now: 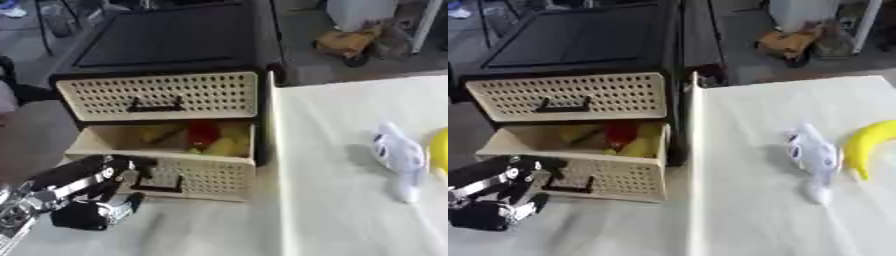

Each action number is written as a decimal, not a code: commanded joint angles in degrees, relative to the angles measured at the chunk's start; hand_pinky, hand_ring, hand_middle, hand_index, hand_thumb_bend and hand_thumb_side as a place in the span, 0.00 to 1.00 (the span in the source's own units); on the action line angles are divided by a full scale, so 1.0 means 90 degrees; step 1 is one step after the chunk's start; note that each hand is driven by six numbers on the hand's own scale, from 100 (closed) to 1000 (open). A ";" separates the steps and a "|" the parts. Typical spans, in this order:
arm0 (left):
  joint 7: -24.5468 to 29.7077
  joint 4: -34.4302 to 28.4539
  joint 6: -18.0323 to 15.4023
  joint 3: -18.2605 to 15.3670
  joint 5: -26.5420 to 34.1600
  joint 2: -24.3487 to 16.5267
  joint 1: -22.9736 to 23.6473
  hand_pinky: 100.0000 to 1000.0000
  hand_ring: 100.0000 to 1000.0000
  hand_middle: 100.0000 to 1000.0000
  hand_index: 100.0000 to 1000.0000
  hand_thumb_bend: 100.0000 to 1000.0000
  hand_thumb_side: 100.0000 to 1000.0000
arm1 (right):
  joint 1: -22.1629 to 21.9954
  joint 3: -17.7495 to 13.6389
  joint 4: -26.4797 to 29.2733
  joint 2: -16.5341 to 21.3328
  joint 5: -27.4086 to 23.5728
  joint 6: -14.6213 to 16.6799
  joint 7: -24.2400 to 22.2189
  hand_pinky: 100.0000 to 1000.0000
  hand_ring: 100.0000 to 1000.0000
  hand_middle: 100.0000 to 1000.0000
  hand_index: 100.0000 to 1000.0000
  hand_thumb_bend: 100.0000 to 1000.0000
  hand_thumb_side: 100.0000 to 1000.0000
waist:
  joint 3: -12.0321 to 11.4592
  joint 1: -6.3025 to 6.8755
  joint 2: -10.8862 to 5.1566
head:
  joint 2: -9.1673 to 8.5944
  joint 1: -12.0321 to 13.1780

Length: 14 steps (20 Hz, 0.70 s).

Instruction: Pick up objects from table and place into drawer.

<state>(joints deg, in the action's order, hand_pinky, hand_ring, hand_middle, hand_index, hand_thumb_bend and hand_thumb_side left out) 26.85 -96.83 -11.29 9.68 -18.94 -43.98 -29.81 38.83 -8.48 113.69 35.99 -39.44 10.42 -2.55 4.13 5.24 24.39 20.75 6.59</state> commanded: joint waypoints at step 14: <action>-0.0405 0.0348 0.0137 -0.0299 -0.0015 -0.0327 -0.0206 0.07 0.20 0.84 1.00 0.00 0.67 | 0.0113 -0.0064 0.0100 0.0085 0.0067 -0.0022 -0.0105 0.72 0.85 0.55 0.65 0.30 0.97 | 0.0098 0.0015 -0.0021 | -0.0224 0.0082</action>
<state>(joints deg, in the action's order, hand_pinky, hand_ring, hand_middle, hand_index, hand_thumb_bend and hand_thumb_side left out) 24.17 -93.77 -10.21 8.62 -18.68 -44.30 -30.86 38.87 -8.49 113.69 35.79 -38.99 10.18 -3.30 5.06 5.56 25.32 19.49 7.03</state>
